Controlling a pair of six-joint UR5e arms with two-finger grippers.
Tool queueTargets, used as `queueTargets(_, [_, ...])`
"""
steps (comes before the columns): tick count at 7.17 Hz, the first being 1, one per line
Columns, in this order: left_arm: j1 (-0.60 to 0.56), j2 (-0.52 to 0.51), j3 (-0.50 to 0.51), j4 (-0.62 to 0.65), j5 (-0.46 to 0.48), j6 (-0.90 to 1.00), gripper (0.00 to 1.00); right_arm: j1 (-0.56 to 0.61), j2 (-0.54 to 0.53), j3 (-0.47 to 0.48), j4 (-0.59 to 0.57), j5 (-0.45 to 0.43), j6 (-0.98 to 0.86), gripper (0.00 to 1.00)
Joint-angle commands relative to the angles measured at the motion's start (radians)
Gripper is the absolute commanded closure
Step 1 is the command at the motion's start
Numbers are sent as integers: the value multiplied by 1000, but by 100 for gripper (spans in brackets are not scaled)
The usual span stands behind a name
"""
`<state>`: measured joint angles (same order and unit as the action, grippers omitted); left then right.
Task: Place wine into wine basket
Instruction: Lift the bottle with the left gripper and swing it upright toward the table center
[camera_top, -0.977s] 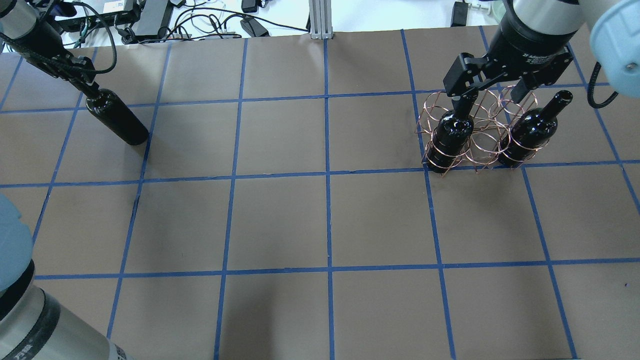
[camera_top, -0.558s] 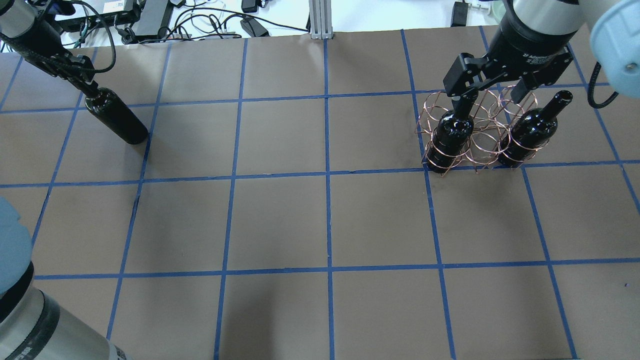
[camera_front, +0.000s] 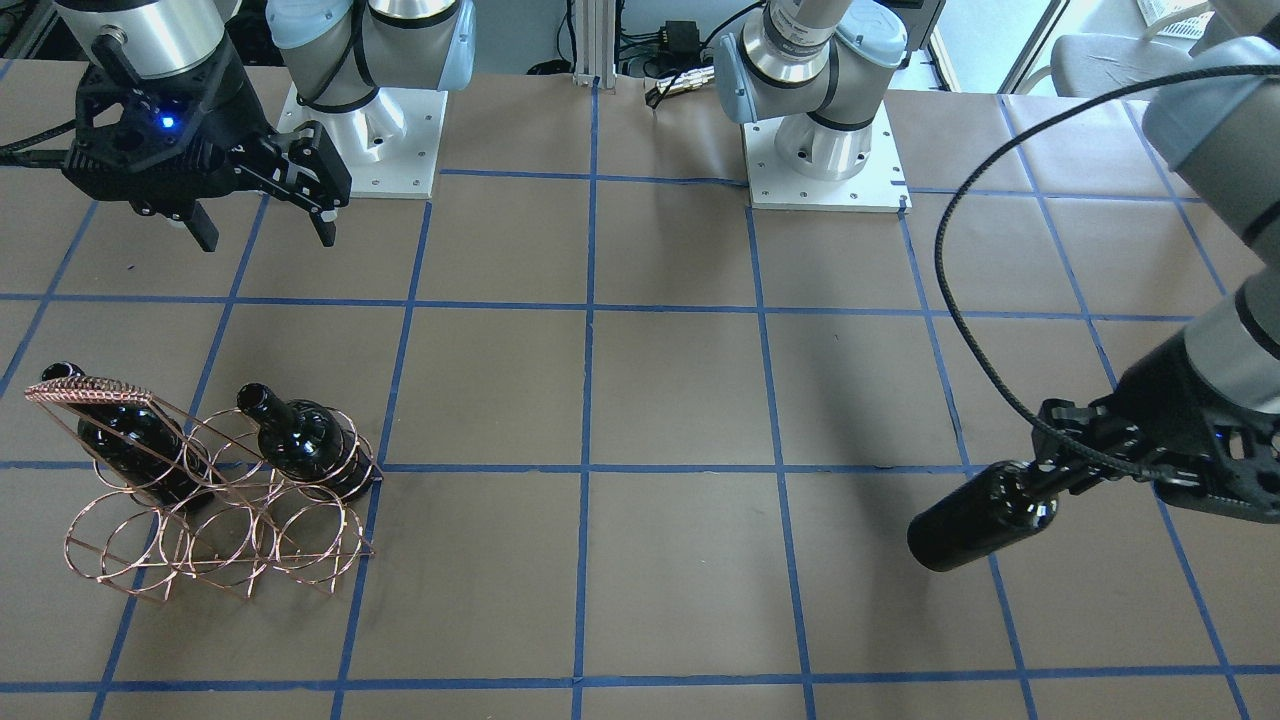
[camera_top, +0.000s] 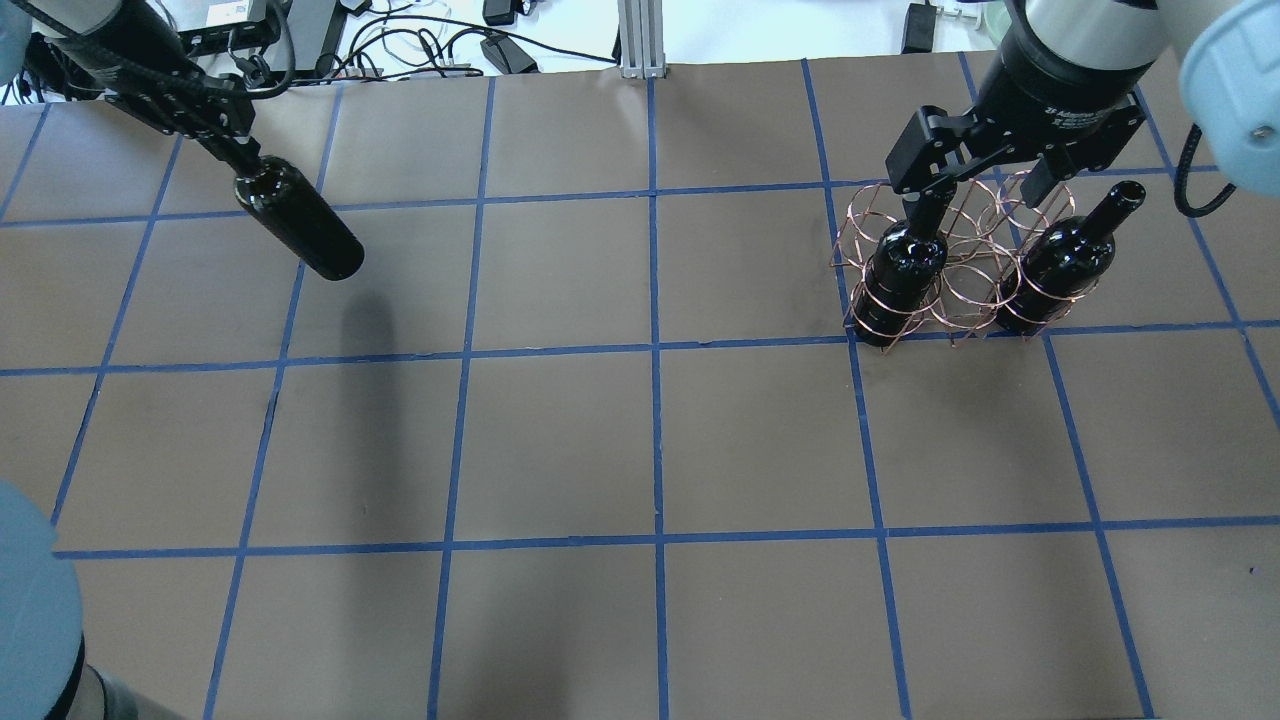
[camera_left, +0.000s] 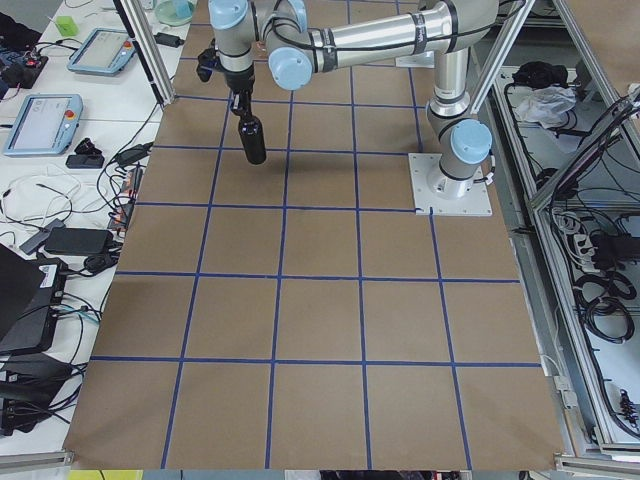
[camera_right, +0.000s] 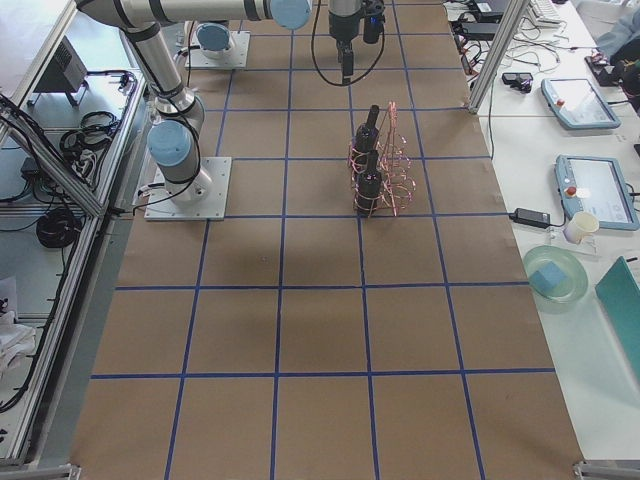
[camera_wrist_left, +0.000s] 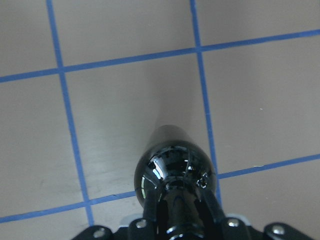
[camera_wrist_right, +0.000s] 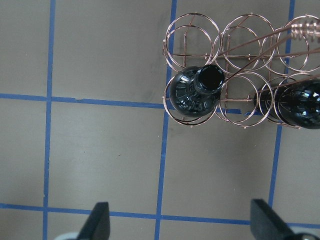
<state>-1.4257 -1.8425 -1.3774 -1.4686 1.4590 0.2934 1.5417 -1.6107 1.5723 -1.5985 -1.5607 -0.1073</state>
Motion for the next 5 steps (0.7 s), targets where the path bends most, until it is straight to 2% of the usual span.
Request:
queueTargets(1, [-192, 83, -90, -1, -2, -190, 100, 0, 0, 0, 0, -1, 0, 0])
queueTargets(3, [-330, 121, -153, 33, 1, -290, 100, 0, 0, 0, 0, -2, 0, 0])
queueTargets(5, [-432, 144, -267, 181, 52, -373, 100, 0, 0, 0, 0, -2, 0, 0])
